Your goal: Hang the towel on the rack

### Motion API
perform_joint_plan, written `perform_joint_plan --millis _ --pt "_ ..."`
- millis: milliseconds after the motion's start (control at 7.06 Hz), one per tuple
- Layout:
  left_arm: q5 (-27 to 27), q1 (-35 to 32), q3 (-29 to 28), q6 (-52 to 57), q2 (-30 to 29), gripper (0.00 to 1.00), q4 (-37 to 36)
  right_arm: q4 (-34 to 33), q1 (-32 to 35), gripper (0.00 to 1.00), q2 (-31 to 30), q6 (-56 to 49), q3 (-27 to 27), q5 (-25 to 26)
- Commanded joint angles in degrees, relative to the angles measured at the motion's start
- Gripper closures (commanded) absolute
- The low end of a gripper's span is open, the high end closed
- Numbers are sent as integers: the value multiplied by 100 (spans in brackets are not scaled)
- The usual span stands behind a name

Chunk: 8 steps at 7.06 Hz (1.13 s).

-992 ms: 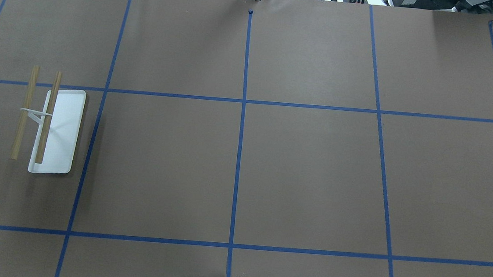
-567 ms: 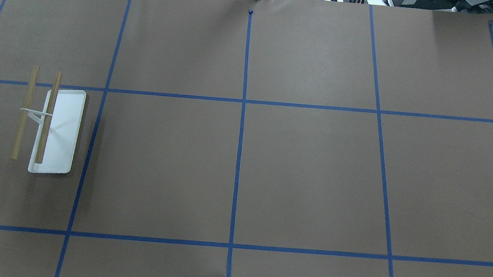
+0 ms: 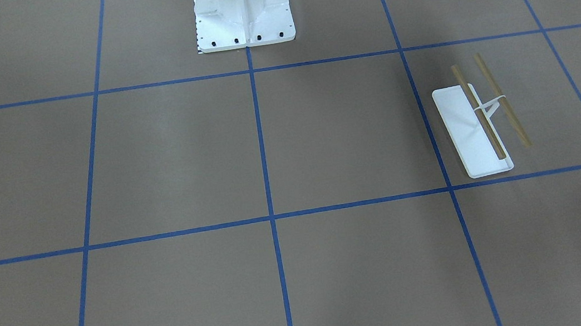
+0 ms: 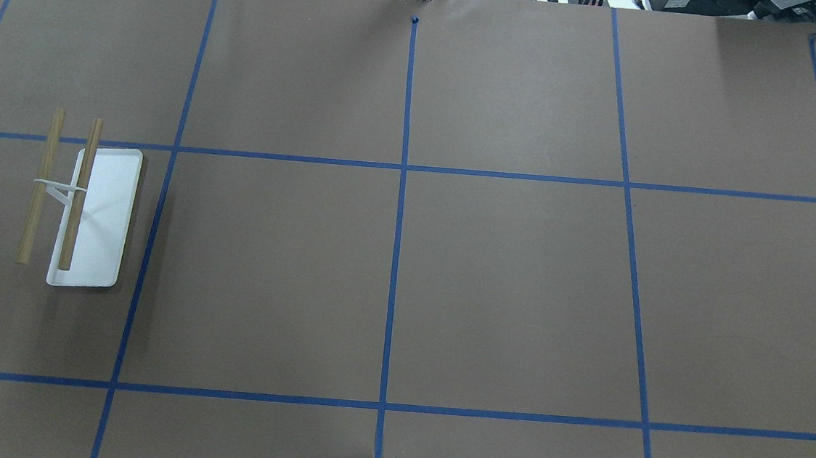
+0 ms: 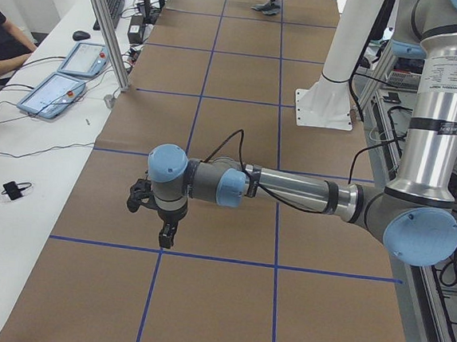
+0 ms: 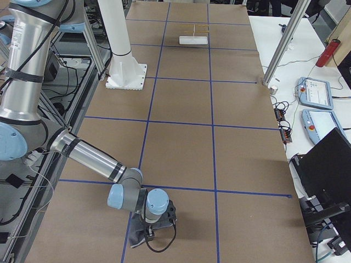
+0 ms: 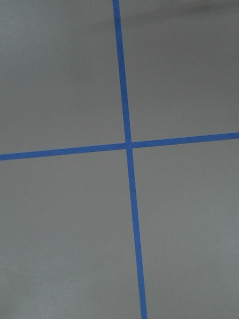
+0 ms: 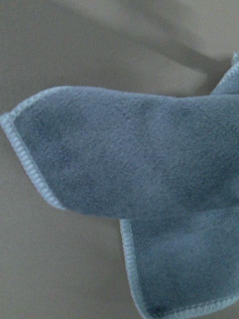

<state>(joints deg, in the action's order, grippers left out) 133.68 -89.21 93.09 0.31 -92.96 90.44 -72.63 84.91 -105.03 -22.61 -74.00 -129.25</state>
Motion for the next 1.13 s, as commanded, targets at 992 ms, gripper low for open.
perform_joint_plan --millis 992 --pt "105 0 -19 -258 -370 2 -9 -320 1220 100 1586 -244 -703 -2181"
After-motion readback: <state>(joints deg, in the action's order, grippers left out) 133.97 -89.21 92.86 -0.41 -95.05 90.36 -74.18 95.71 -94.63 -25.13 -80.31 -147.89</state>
